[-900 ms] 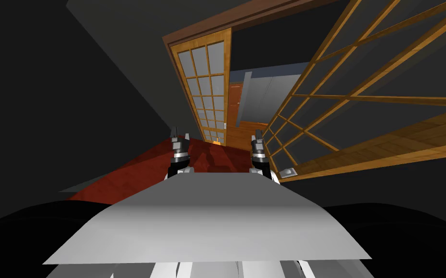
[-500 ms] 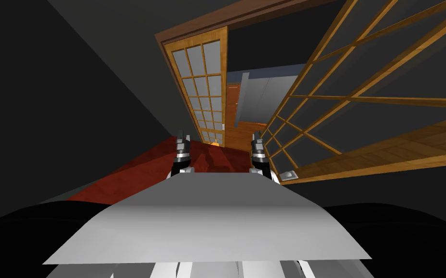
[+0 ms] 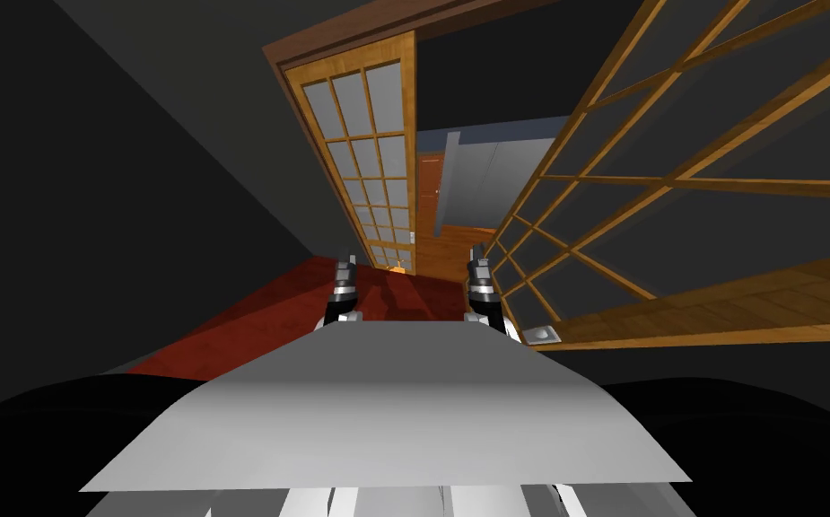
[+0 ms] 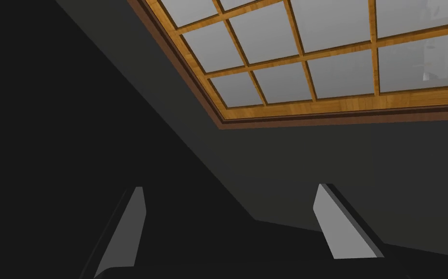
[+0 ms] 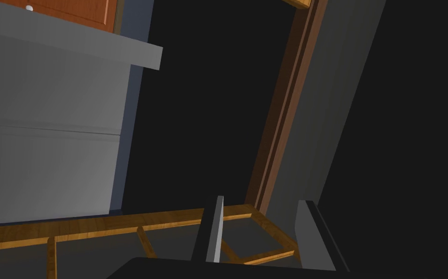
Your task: Pull the door open
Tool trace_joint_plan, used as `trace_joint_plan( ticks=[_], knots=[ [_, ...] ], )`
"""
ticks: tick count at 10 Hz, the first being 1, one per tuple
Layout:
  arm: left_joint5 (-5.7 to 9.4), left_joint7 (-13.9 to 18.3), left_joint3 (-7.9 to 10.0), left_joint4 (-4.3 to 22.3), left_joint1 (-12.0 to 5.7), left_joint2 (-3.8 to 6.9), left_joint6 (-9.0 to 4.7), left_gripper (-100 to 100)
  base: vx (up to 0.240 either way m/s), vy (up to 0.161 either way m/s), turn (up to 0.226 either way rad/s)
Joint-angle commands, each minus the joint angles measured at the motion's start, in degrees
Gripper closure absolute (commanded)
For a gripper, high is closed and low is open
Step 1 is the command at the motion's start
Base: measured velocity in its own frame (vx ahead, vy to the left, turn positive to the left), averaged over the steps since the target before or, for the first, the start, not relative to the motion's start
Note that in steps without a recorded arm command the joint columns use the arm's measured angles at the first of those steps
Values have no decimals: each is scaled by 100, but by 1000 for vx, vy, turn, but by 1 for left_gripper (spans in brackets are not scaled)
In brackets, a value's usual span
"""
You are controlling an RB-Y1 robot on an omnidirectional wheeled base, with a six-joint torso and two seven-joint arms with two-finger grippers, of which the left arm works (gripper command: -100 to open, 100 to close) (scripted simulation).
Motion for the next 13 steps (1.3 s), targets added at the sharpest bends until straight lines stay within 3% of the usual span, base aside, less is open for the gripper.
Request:
trace_joint_plan(
  ticks=[1, 13],
  knots=[
    [-24, -153, 36, 192, -37, 37, -74, -100, 71, -24, -51],
    [-252, -1456, 342, 1728, -437, 259, -544, -100, 96, -21, -60]
  ],
)
